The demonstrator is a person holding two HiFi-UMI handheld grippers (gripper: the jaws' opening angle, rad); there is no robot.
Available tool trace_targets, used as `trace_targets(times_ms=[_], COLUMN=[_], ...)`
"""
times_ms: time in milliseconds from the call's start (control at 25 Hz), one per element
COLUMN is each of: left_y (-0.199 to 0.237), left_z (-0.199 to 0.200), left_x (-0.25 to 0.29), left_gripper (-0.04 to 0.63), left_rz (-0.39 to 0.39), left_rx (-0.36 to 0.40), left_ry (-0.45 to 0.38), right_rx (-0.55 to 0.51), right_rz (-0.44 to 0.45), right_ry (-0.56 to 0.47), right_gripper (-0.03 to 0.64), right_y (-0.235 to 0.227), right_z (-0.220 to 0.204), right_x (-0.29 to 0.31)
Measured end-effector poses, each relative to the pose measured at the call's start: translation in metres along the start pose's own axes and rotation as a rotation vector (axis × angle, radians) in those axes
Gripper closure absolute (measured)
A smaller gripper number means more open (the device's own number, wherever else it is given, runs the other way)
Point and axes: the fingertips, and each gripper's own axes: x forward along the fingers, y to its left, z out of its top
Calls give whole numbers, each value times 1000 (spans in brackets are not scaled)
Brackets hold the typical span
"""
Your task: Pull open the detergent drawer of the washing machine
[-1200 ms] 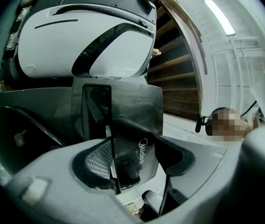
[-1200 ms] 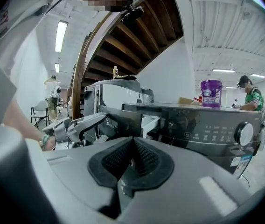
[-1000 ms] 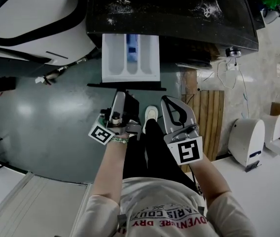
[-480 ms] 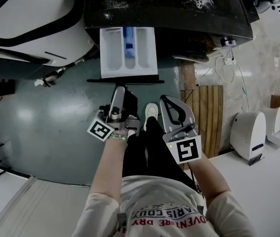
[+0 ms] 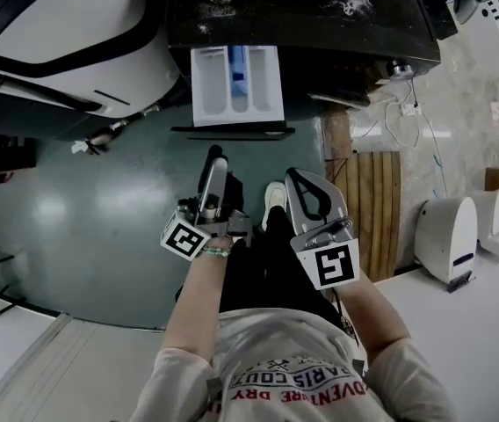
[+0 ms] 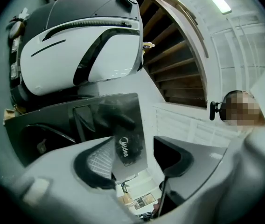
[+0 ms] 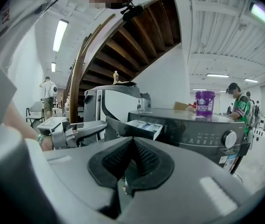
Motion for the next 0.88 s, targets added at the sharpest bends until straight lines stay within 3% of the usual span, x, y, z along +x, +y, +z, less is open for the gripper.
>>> trace_targets(times_ms=[80,240,400,560,680,880], left_y=[-19,-60,-97,-137,-163,-206], left_z=[2,5,14,15,19,27], left_x=[0,4,7,6,2,-3], left_gripper=[449,602,606,606,606,605], left_rz=[-15,-58,-101,-121,-129,-143], left_rx=[110,285,416,657,797,949], left_ry=[60,168,229,355,415,482], right_rx=[-2,-13,-20,-12,-23,-57], right_rz=[-3,-3,-9,-20,-24,3], right_ry=[-9,-23,-37,-68,-96,-155], right_gripper=[618,618,617,618,617,617], right_y=[3,7,9,9,9,17], right_z=[11,29,50,79,101,143], right_x=[-2,-8,-16,-26,-36,-56])
